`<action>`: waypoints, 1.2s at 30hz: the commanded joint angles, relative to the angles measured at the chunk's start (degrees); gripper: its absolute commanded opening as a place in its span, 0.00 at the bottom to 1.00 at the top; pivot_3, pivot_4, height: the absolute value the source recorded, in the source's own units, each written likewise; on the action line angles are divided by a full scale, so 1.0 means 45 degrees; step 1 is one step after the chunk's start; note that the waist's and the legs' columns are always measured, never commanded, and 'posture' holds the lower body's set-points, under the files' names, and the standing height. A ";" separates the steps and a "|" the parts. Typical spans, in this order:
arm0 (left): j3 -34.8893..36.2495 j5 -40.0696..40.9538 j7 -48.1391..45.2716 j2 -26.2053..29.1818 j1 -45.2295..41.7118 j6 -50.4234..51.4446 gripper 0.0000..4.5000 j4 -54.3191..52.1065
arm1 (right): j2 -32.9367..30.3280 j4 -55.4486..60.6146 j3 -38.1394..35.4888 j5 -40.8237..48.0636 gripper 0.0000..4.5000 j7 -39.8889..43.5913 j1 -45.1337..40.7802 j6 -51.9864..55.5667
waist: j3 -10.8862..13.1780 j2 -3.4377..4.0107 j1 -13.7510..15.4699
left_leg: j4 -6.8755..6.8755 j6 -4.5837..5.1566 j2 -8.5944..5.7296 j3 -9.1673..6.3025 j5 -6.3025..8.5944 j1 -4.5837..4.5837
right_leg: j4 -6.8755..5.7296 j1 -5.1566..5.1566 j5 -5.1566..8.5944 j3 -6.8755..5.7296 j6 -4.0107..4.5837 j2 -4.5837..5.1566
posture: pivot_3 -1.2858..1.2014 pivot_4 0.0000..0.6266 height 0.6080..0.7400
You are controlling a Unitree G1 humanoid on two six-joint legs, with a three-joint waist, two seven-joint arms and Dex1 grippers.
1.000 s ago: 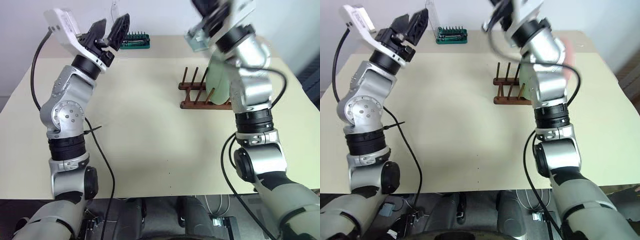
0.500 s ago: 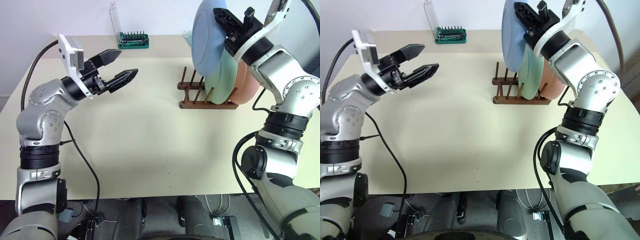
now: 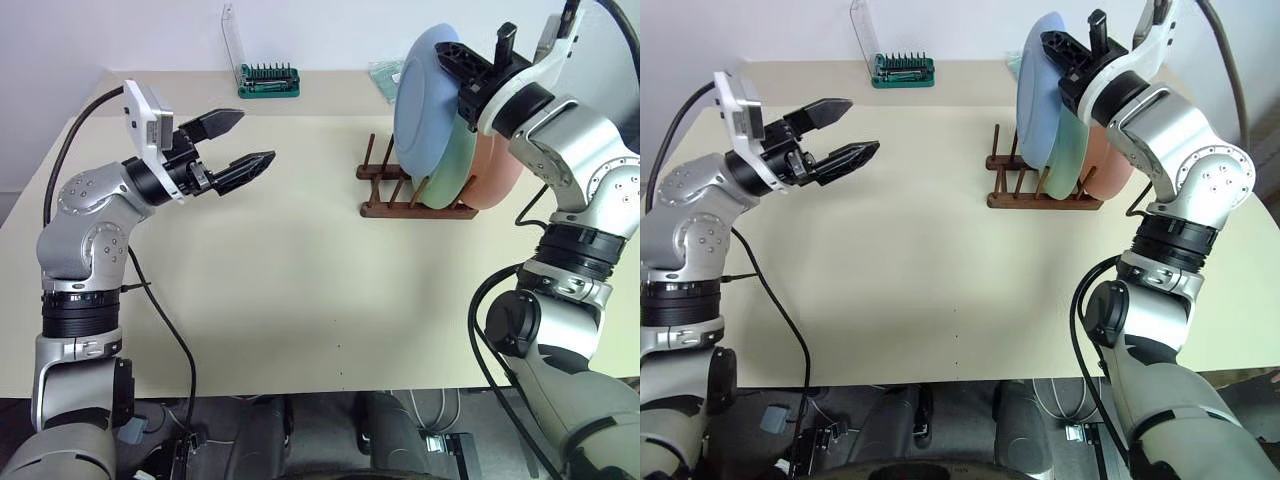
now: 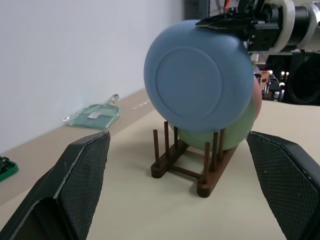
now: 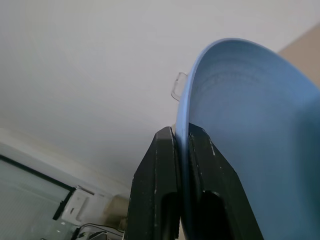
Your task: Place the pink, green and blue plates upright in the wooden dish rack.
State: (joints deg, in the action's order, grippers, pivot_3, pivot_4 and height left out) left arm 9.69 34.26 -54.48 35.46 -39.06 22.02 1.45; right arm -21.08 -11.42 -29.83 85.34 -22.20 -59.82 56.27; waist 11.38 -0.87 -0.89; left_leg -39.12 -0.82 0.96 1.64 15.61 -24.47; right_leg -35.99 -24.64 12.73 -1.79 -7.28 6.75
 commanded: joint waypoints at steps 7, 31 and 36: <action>0.0115 -0.0096 0.0255 -0.0031 -0.0325 -0.0217 0.99 -0.0297 | -0.0308 -0.0193 -0.0053 0.0739 0.00 0.0012 -0.1301 -0.0298 | 0.0001 0.0001 -0.0021 | 0.0002 0.0000 0.0000 0.0000 0.0000 -0.0001 | 0.0000 -0.0003 0.0000 0.0001 0.0000 -0.0001 | 0.52 0.24 0.88; 0.0124 -0.0301 0.0575 -0.0259 -0.0483 -0.0142 0.99 -0.0317 | 0.0481 0.0287 0.0426 0.1238 0.00 0.0452 0.0836 -0.0678 | 0.0001 0.0002 -0.0009 | 0.0003 0.0002 0.0001 -0.0001 0.0001 -0.0005 | 0.0002 -0.0006 0.0000 0.0002 0.0000 -0.0001 | 0.52 0.24 0.88; 0.0137 -0.0232 0.0662 -0.0353 -0.0547 -0.0023 1.00 -0.0217 | 0.0364 0.0550 0.0720 0.0978 0.16 0.1053 0.1012 -0.0610 | 0.0001 0.0002 -0.0014 | 0.0004 0.0002 0.0001 -0.0002 0.0001 -0.0005 | 0.0002 -0.0006 0.0000 0.0001 0.0000 -0.0002 | 0.52 0.24 0.88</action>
State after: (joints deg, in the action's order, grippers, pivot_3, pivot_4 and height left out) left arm 9.72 32.94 -51.76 33.71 -40.27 22.06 1.54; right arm -19.00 -12.03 -27.00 89.52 -18.96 -54.52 53.67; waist 11.38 -0.87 -0.95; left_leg -39.10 -0.81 0.97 1.63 15.61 -24.49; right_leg -35.98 -24.66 12.73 -1.78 -7.28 6.74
